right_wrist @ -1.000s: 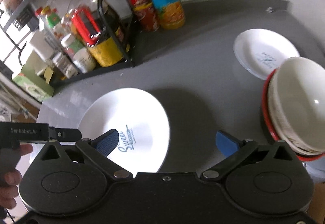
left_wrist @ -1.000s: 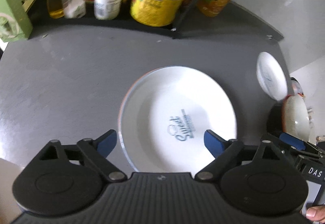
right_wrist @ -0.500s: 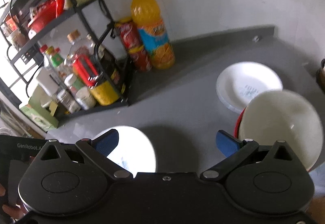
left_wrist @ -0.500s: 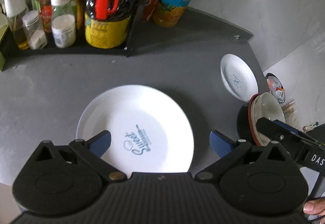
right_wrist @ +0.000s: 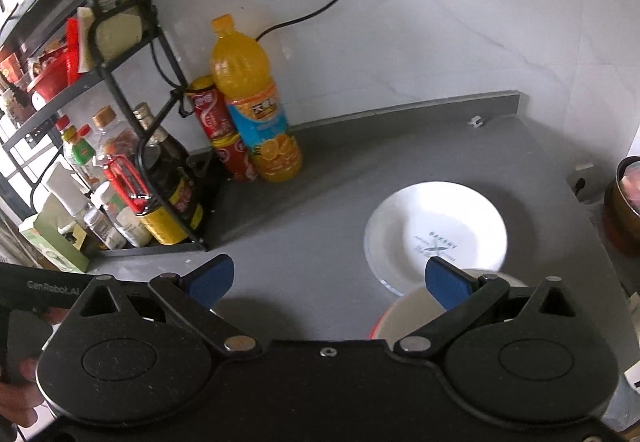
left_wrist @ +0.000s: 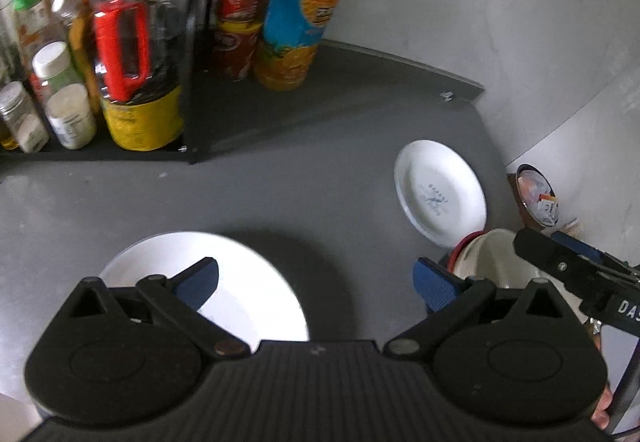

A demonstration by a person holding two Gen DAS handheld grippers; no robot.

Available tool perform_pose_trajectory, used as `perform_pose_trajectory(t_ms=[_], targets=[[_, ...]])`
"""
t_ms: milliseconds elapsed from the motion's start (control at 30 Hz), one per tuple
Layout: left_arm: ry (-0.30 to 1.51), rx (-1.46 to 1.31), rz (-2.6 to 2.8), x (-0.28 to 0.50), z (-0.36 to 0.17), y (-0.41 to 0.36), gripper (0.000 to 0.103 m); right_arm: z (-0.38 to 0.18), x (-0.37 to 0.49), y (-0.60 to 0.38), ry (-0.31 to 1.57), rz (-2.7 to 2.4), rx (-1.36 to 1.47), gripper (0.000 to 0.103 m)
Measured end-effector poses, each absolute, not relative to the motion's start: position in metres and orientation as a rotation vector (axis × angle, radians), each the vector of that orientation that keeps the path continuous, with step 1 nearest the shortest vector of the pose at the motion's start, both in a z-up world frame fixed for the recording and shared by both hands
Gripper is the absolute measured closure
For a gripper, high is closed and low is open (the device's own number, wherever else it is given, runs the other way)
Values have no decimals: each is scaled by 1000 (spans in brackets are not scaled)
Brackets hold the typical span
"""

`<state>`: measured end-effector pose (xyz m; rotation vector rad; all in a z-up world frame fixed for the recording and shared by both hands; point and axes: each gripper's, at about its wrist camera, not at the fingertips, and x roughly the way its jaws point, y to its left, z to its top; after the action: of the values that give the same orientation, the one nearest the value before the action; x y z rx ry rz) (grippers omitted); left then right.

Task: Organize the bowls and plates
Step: 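Move both grippers to the rim of the 'BAKERY' plate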

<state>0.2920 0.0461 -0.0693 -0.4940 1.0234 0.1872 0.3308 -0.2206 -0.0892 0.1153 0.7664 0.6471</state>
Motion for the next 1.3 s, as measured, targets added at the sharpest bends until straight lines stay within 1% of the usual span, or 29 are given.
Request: perform_pose_trajectory(t_ms=[367,600,767,867,933,1033,1100,1200,1267,1300], targets=[[1049,-477,185,343,-73,1,1,-105,387,-256,812,616,83,0],[1063,-484,222,381,-85,-16,1,-121,440,-293,891,593,162,0],[1073,-532,236,410,-100,-22,1,-135,473,-302,935,622,132,2],[1071,-567,239,424,-109,-24,2,-146,493,-302,975,638,126,12],[1063,-577,229,434,-114,-27,3,-154,506,-301,1004,649,119,22],[1060,-610,247,445,-124,-28,4,-166,523,-299,1035,661,114,30],[1060,-626,259,452,-131,-28,6,-173,533,-299,1054,666,120,35],[1075,-644,273,463,-144,-29,14,-184,546,-298,1085,677,136,42],[1089,-669,276,469,-156,-29,23,-193,553,-298,1110,676,143,46],[1098,-678,279,471,-161,-30,26,-197,556,-298,1125,675,150,50]])
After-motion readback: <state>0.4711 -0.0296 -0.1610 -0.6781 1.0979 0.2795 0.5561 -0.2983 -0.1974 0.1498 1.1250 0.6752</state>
